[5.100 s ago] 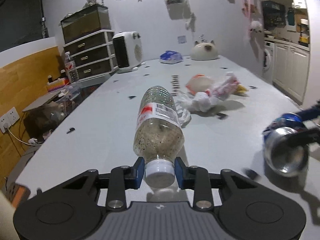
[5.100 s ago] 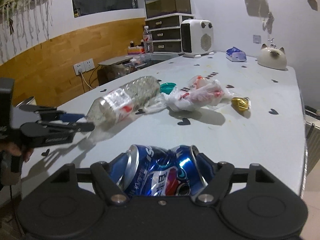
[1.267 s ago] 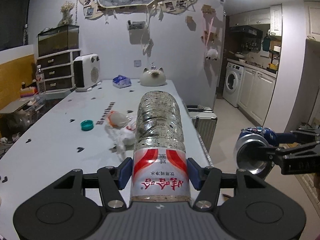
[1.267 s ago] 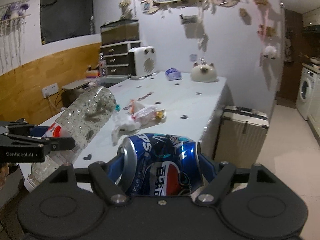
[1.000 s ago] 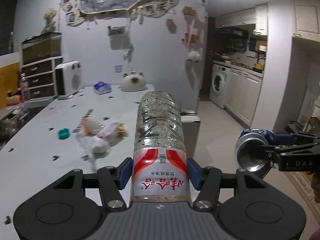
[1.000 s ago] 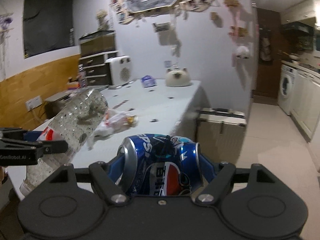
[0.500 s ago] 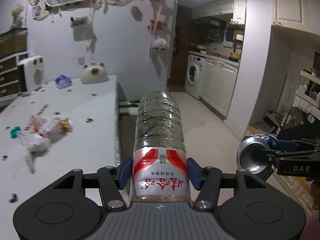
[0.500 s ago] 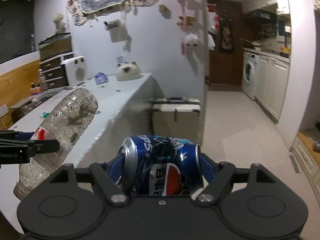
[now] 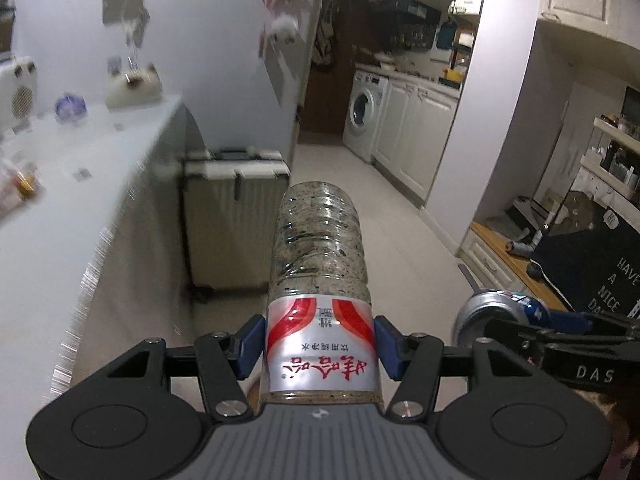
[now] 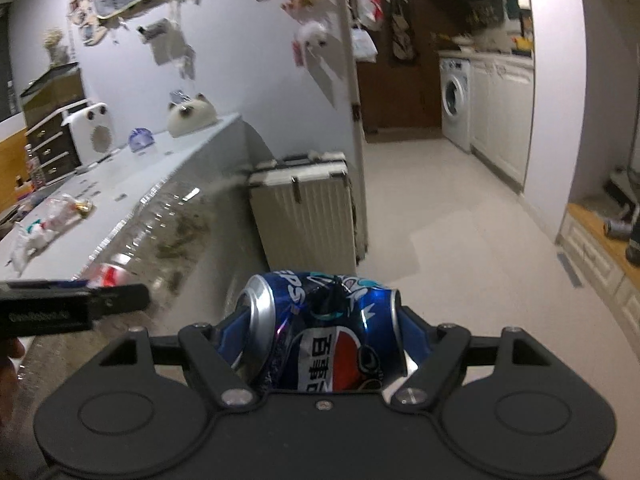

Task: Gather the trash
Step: 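Carry the Pepsi can and water bottle in both grippers over the wastebasket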

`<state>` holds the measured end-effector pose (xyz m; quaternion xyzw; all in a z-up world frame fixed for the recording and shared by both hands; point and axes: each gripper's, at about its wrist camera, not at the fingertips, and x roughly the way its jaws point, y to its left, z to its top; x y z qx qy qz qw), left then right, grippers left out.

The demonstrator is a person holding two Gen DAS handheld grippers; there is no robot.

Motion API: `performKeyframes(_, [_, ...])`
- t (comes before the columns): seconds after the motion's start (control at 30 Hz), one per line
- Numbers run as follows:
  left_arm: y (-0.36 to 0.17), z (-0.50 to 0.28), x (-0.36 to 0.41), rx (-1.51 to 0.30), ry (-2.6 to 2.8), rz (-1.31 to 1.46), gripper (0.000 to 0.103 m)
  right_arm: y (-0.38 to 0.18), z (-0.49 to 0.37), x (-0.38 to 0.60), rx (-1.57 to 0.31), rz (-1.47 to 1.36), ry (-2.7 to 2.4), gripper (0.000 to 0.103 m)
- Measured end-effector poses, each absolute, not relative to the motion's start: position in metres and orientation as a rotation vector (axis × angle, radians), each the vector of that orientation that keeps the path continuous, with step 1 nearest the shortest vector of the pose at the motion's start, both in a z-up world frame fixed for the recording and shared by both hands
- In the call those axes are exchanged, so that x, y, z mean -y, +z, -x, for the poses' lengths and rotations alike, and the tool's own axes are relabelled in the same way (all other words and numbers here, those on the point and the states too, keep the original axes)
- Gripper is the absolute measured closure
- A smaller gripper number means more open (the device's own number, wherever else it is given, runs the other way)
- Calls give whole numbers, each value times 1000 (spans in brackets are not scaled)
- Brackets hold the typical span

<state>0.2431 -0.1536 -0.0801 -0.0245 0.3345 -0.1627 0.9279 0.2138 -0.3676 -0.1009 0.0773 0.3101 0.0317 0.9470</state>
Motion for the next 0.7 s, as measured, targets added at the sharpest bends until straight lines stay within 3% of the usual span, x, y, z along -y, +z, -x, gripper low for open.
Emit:
performKeyframes(0.37, [-207, -328, 179, -885, -279, 76, 44, -221, -288, 378, -807, -264, 42, 25])
performKeyframes(0.7, [-356, -408, 180, -1178, -253, 144, 44, -354, -357, 381, -1048, -330, 35, 25])
